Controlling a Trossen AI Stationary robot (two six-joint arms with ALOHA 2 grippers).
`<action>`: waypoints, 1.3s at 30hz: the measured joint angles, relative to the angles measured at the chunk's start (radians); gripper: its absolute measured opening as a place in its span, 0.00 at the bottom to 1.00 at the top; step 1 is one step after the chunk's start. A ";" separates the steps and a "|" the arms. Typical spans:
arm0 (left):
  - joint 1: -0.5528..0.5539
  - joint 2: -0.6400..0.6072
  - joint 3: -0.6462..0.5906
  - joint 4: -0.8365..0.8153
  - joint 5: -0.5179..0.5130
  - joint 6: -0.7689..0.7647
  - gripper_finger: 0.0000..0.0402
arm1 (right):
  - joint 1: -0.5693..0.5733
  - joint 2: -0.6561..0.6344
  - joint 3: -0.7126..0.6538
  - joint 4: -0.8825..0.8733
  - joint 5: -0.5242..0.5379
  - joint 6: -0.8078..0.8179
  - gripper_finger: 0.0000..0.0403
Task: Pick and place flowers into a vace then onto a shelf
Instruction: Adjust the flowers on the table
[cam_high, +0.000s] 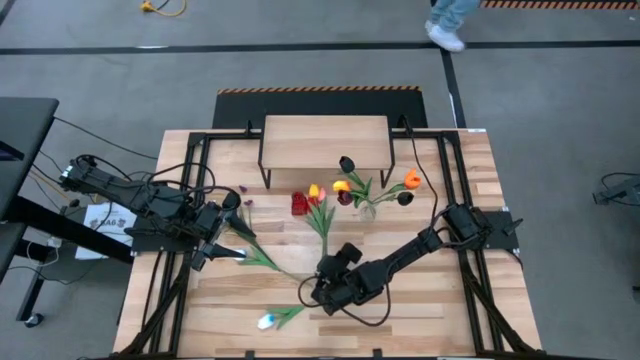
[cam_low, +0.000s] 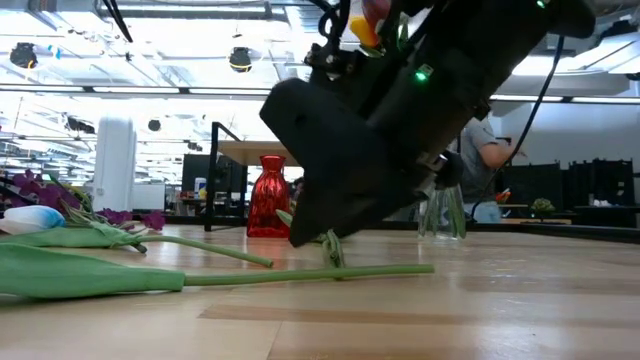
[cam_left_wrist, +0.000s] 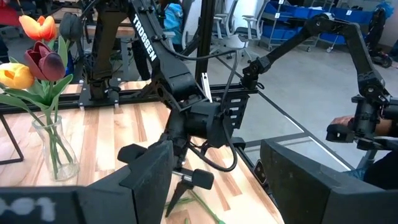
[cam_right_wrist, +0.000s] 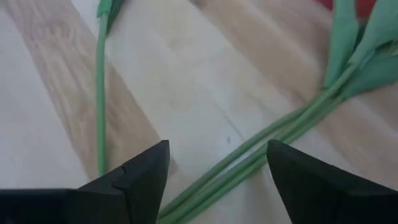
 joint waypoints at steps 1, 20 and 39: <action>0.000 0.000 0.000 0.000 0.000 0.000 0.58 | 0.001 0.000 0.000 0.000 0.008 0.000 0.65; 0.000 0.000 0.000 -0.016 0.000 0.000 0.58 | 0.007 -0.003 0.005 -0.075 -0.112 0.021 0.40; 0.000 0.000 0.000 -0.018 0.000 0.000 0.58 | 0.018 -0.002 0.002 -0.267 -0.023 0.221 0.43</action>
